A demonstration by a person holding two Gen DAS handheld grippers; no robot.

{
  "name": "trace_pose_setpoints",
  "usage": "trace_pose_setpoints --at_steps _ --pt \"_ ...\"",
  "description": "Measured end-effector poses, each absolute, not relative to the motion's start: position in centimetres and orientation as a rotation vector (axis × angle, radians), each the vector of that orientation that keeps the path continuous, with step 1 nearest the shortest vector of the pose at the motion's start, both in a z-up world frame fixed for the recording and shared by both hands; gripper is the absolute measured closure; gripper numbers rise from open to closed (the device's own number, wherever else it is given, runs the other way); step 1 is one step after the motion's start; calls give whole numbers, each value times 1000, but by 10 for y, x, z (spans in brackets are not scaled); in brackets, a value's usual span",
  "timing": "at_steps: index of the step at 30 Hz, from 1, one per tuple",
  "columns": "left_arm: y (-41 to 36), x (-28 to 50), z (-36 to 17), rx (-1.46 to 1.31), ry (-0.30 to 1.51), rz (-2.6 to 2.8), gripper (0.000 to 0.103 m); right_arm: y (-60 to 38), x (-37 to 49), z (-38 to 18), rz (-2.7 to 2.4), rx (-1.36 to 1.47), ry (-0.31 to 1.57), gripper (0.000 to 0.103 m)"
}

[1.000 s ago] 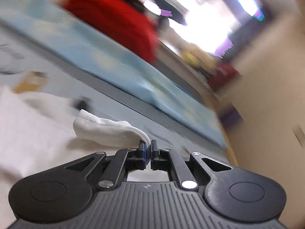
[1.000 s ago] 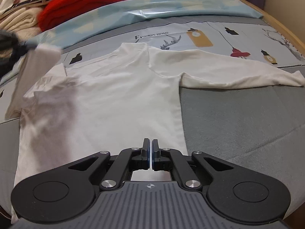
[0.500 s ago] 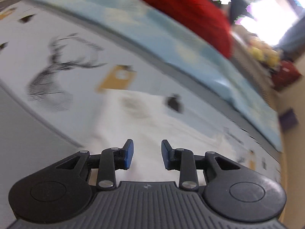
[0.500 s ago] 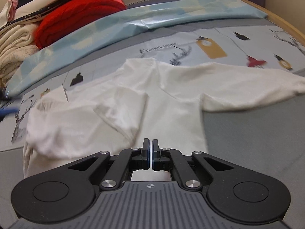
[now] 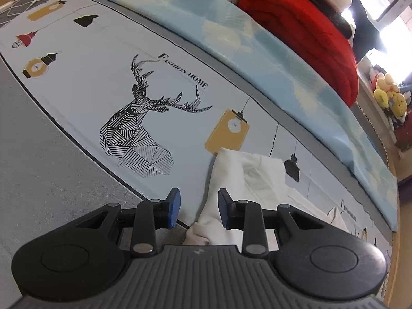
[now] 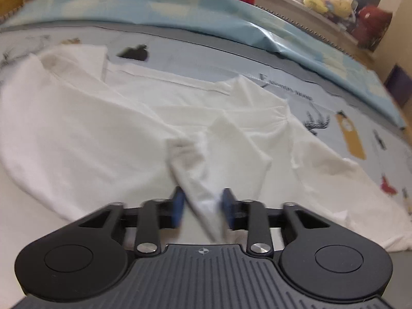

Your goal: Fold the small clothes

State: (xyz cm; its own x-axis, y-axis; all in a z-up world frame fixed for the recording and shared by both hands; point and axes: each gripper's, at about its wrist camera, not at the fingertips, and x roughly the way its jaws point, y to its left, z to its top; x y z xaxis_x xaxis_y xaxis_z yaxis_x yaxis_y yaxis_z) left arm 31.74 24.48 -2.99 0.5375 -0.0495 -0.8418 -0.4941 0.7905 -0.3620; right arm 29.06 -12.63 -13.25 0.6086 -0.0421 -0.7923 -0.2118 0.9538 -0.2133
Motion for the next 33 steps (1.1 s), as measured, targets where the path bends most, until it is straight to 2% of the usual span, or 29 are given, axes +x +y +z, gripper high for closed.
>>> trace_pose_setpoints --at_steps 1,3,6,7,11,15,20,31,33 --pt "244 318 -31 -622 987 277 69 -132 294 -128 74 -275 898 99" --pt "241 321 -34 -612 996 264 69 -153 294 -108 7 -128 817 99" --pt "236 324 -39 -610 1006 249 69 -207 279 -68 -123 196 590 100" --pt "234 324 -41 -609 1010 247 69 -220 277 -66 -187 235 573 100" --pt "219 327 -55 -588 1054 214 68 -270 284 -103 -373 434 780 100" --pt "203 331 -74 -570 1120 166 65 -294 289 -122 -346 590 857 95" --pt "187 332 -92 -527 1178 144 59 -306 291 -126 -350 642 845 95" --pt "170 336 -108 -416 1223 147 59 -332 289 -124 -384 752 805 95" --pt "166 338 -108 -351 1230 150 62 -333 290 -121 -359 763 791 99"
